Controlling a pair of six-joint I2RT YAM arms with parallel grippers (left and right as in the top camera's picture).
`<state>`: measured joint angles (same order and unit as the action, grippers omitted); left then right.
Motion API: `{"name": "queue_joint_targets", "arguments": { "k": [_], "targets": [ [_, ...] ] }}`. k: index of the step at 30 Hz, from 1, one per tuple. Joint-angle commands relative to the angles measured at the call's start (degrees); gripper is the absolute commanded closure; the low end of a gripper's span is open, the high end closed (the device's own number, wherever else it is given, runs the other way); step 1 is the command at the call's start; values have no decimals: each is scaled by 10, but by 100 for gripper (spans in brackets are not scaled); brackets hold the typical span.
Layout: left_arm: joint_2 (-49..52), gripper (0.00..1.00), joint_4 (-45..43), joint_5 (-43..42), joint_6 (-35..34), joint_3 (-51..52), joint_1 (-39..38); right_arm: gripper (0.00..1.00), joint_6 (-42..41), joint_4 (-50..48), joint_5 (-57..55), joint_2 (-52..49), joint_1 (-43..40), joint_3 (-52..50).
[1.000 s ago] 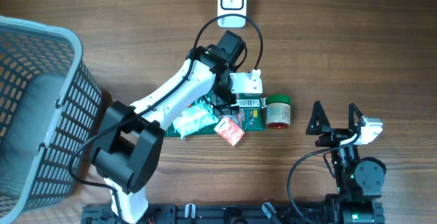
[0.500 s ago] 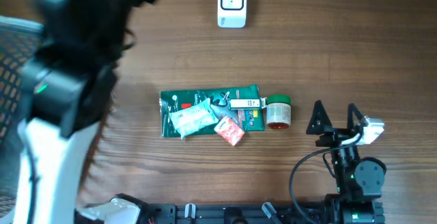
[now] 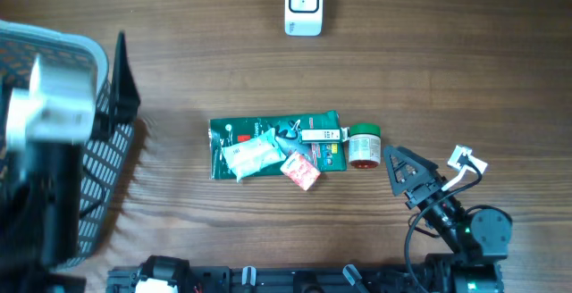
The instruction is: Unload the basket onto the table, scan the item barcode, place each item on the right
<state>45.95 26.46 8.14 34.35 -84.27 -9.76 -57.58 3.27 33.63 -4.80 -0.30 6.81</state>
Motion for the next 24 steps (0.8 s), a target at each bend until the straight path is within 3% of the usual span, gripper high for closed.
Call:
{"name": "queue_joint_targets", "arguments": {
  "k": [1,5,7,9,13,16,24],
  "targets": [
    [-90,0,-45,-105,-6,108,75,1,99,90,2,-75,1,106],
    [-166,0,-54,-167,-47,157,175,0,189,203,-36,-268,1,260],
    [-170,0,-102,-176,-106,157,210,0,216,247,-56,-364,9,340],
    [-169,0,-144,-175,-167,156,213,1,231,304,-133,-445,51,420],
    [-173,0,-134,-175,-183,156,214,0,250,428,-313,-565,194,556],
    [-193,0,-133,-176,-183,156,214,0,240,399,-310,-611,261,570],
    [-266,0,-171,-176,-175,214,214,0,183,436,-366,-760,256,589]
  ]
}}
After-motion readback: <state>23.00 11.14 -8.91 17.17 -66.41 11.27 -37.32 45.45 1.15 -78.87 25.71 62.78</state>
